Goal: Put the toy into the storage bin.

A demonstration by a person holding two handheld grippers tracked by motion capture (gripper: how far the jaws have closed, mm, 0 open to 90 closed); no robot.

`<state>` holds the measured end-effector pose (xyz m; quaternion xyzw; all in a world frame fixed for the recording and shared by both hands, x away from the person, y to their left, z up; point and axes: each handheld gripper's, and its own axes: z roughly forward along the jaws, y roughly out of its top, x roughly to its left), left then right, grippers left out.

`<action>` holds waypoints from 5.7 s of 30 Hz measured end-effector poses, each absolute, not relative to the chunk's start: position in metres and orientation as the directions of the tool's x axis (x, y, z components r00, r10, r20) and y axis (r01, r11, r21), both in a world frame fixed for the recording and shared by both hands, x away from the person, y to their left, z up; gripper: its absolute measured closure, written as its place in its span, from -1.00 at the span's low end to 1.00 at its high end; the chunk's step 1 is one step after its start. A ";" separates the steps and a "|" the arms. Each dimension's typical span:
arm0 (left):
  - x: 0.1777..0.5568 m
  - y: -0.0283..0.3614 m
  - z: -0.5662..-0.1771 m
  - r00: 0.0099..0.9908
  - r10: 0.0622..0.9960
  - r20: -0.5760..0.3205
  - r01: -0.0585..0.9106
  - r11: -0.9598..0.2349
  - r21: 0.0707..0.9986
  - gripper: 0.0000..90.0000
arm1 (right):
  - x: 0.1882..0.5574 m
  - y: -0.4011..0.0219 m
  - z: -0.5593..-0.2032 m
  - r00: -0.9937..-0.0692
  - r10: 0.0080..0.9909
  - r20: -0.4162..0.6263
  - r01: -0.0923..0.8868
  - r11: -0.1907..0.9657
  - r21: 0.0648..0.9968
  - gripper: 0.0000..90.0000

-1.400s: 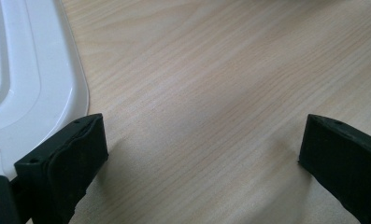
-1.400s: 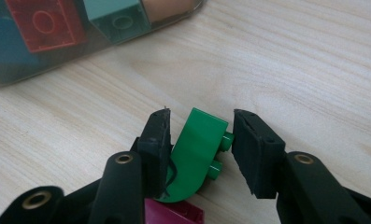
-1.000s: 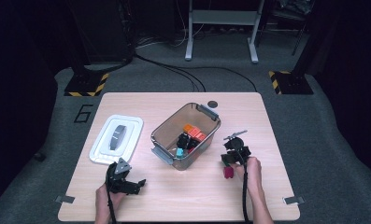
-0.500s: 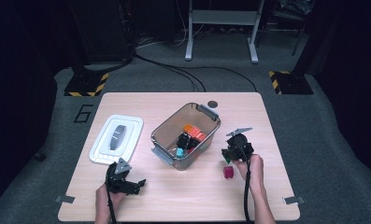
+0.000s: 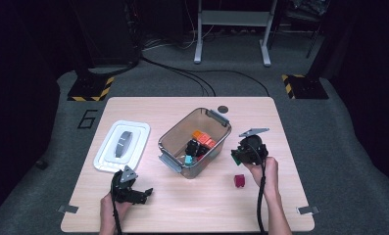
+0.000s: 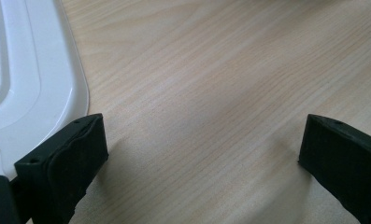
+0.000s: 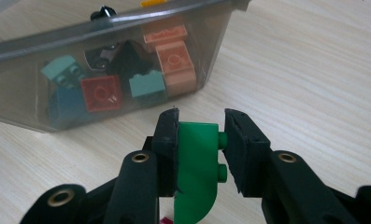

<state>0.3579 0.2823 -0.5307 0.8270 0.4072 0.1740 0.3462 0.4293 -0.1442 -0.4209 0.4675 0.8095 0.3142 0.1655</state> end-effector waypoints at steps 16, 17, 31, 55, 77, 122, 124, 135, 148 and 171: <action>0.358 0.282 -0.531 0.608 0.794 0.006 0.553 -0.428 0.715 -0.98 | 0.425 -0.132 -0.373 -0.552 0.834 0.017 0.578 0.368 0.728 0.48; 0.358 0.282 -0.531 0.608 0.794 0.005 0.553 -0.428 0.714 -0.98 | 0.425 -0.129 -0.369 -0.557 0.830 0.019 0.574 0.368 0.732 0.47; 0.358 0.282 -0.531 0.608 0.794 0.006 0.553 -0.429 0.714 -0.98 | 0.433 -0.081 -0.344 -0.644 0.765 -0.003 0.500 0.424 0.756 0.47; 0.358 0.282 -0.531 0.608 0.794 0.006 0.553 -0.429 0.714 -0.98 | 0.423 -0.008 -0.374 -0.774 0.632 0.042 0.468 0.526 0.710 0.47; 0.358 0.282 -0.531 0.608 0.794 0.006 0.553 -0.429 0.714 -0.97 | 0.417 -0.011 -0.386 -0.755 0.652 0.074 0.510 0.511 0.692 -0.15; 0.358 0.282 -0.531 0.608 0.794 0.006 0.553 -0.430 0.714 -0.98 | 0.381 -0.146 -0.487 -0.402 0.915 0.031 0.774 0.321 0.546 -0.23; 0.358 0.282 -0.531 0.609 0.793 0.006 0.552 -0.430 0.714 -0.98 | 0.381 -0.146 -0.489 -0.402 0.915 0.027 0.775 0.324 0.542 -0.14; 0.358 0.282 -0.531 0.609 0.793 0.007 0.552 -0.430 0.714 -0.98 | 0.383 -0.149 -0.493 -0.421 0.907 0.019 0.764 0.343 0.547 0.29; 0.358 0.282 -0.531 0.608 0.794 0.006 0.553 -0.429 0.714 -0.98 | 0.388 -0.152 -0.477 -0.444 0.895 0.034 0.731 0.340 0.592 0.29; 0.358 0.283 -0.530 0.610 0.792 0.003 0.556 -0.431 0.711 -0.97 | 0.403 -0.138 -0.412 -0.497 0.867 -0.040 0.627 0.390 0.675 0.30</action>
